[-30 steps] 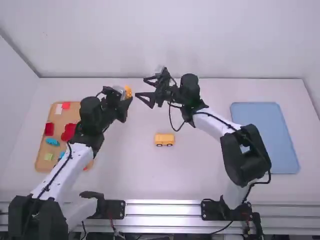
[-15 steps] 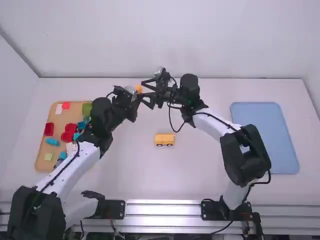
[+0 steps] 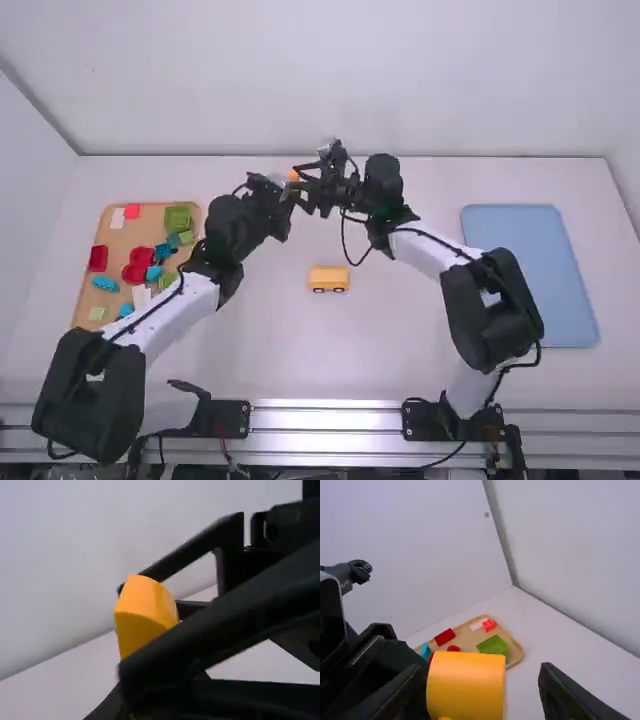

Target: Assemble lego blocks to make yellow taxi

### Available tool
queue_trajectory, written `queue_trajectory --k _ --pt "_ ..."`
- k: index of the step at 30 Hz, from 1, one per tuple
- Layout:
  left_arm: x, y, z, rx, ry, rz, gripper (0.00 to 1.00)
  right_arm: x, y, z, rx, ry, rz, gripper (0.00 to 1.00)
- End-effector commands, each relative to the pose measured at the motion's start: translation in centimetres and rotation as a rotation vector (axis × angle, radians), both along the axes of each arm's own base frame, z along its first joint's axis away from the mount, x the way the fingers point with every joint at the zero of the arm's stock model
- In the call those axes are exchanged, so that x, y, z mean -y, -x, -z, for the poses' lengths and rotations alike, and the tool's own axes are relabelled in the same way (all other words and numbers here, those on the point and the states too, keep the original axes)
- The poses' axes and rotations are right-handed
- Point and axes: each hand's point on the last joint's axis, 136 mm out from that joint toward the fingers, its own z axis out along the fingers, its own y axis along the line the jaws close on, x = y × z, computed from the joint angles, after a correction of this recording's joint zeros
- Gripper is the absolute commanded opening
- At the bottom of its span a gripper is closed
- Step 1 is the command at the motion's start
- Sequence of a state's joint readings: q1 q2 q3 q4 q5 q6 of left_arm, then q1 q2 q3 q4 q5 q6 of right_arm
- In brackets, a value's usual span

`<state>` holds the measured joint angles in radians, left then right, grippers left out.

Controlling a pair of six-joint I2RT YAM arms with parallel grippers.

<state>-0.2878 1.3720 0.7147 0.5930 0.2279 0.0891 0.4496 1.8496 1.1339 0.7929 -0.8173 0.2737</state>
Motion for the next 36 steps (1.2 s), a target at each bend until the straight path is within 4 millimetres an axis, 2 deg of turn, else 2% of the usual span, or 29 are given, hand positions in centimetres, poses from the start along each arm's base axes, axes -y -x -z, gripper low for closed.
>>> queue_trajectory --k 1,5,11,16,21,23,24,25,26,29,32,36 --pt "0.0 -0.1 -2.0 0.045 0.034 -0.012 0.02 -0.4 1.3 0.1 0.026 0.016 -0.035 0.59" --pt "0.0 0.0 -1.9 0.042 0.033 -0.008 0.02 -0.5 1.4 0.1 0.025 0.015 -0.046 0.53" --pt "0.4 0.1 -1.9 0.041 0.034 0.006 0.02 -0.6 1.8 0.0 0.033 0.016 -0.065 0.5" --pt "0.8 0.4 -1.7 0.033 0.034 0.032 0.03 -0.6 1.8 0.0 0.034 0.015 -0.065 0.33" --pt "1.3 0.8 -1.7 0.041 0.026 0.077 0.21 -0.6 1.8 -0.3 0.048 0.009 -0.062 0.26" --pt "1.5 0.8 -1.7 0.04 0.026 0.08 0.43 -0.6 1.7 -0.5 0.061 0.003 -0.06 0.24" --pt "1.5 0.8 -1.7 0.04 0.026 0.081 0.58 -0.5 1.6 -0.7 0.067 0.0 -0.055 0.24" --pt "1.6 0.9 -1.7 0.04 0.027 0.086 0.82 -0.5 1.5 -0.9 0.077 -0.005 -0.046 0.23" --pt "1.7 0.9 -1.7 0.036 0.032 0.089 0.99 -0.3 1.0 -0.9 0.073 -0.007 -0.02 0.2" --pt "1.7 1.0 -1.5 0.012 0.052 0.085 0.99 0.8 -0.7 -1.1 0.071 -0.002 0.074 0.18" --pt "1.6 1.1 -0.6 -0.027 0.046 0.083 0.99 2.8 -2.4 -1.4 0.08 0.052 0.202 0.16" --pt "1.4 1.3 0.8 -0.085 0.029 0.076 0.99 6.0 -3.3 -1.8 0.101 0.23 0.409 0.15"
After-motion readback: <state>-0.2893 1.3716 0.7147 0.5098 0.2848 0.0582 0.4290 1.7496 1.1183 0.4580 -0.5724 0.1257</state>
